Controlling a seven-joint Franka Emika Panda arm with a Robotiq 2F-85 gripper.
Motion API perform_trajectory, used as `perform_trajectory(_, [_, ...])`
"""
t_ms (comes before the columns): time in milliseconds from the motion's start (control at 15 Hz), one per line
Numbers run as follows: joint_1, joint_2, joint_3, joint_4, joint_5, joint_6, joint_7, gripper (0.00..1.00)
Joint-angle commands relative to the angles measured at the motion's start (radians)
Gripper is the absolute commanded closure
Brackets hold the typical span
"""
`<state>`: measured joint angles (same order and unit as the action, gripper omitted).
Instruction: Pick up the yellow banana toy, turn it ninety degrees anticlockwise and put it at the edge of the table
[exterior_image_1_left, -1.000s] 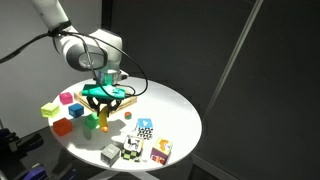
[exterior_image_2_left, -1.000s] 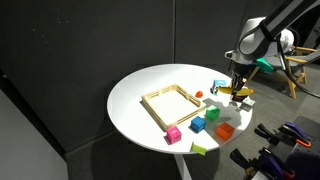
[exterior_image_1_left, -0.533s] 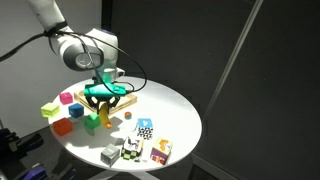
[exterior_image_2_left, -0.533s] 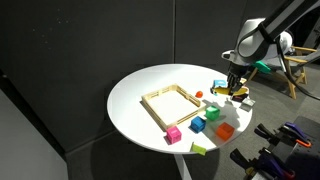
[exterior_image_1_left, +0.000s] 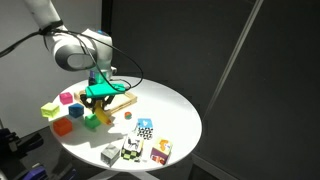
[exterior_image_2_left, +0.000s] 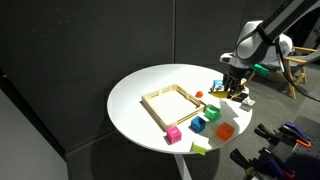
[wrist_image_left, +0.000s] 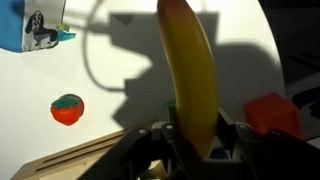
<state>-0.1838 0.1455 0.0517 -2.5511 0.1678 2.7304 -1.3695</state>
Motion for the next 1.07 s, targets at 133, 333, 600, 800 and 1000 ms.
perform_trajectory(133, [-0.006,-0.058,0.002,-0.066,0.055,0.005,-0.219,0.84])
perform_trajectory(333, [0.0,-0.067,-0.006,-0.095,0.057,0.011,-0.291,0.84])
perform_trajectory(600, [0.004,-0.07,-0.015,-0.129,0.053,0.016,-0.357,0.84])
perform_trajectory(800, [0.004,-0.071,-0.021,-0.153,0.05,0.018,-0.393,0.84])
perform_trajectory(1000, [0.006,-0.067,-0.026,-0.174,0.042,0.026,-0.42,0.84])
